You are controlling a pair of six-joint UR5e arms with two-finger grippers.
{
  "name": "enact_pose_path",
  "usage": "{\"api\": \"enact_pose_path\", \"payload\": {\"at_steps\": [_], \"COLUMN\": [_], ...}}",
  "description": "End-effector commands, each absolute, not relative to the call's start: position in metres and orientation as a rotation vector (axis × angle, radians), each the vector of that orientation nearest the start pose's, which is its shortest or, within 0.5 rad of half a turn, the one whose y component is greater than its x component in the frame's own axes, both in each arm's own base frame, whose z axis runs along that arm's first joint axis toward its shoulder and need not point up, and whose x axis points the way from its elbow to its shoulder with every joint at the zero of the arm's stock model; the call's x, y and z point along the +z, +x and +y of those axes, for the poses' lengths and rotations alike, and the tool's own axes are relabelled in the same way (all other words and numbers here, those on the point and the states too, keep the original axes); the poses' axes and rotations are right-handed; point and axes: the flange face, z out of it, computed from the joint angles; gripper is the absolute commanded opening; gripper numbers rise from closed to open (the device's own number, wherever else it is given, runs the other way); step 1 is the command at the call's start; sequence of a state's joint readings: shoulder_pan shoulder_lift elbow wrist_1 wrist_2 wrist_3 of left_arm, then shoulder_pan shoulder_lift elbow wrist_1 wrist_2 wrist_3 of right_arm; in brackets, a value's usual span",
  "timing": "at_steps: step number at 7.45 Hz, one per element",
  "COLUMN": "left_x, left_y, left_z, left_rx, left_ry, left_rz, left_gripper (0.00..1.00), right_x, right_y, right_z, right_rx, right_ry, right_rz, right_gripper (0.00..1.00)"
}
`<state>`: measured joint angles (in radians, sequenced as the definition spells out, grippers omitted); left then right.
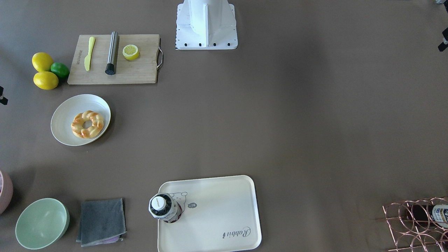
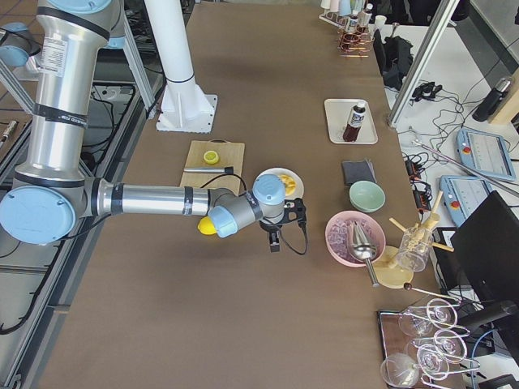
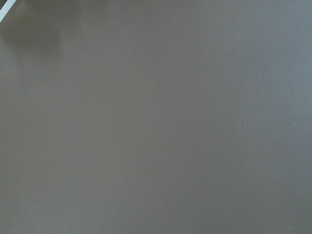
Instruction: Place donut on tray
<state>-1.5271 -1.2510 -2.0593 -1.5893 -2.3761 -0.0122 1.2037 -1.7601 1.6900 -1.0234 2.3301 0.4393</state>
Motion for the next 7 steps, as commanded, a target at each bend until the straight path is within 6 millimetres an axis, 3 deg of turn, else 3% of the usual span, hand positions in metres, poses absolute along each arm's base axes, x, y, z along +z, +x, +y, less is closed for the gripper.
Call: {"api": "enact_pose_path", "payload": {"at_steps": [1, 3, 5, 7], "left_x": [0.549, 0.548, 0.547, 0.546], "left_y": [-0.045, -0.045, -0.045, -0.041], "left_z": [-0.366, -0.367, -0.368, -0.369], "left_rx": [0.106, 0.106, 0.084, 0.082], "left_ry": [0.154, 0.156, 0.149, 0.142], "left_rz": [0.808, 0.808, 0.810, 0.812], "left_gripper": [0.98, 0.98, 0.98, 0.98], "right_x": [0.590, 0.585, 0.581, 0.581], "right_y": [-0.190, -0.231, -0.240, -0.244], "right_z": [-0.450, -0.467, -0.468, -0.467], "right_rx": [-0.002, 0.014, 0.044, 0.045], "right_ry": [0.065, 0.028, 0.010, 0.004], "right_rz": [-0.838, -0.845, -0.848, -0.848], "right_gripper": [0.90, 0.88, 0.82, 0.56]}}
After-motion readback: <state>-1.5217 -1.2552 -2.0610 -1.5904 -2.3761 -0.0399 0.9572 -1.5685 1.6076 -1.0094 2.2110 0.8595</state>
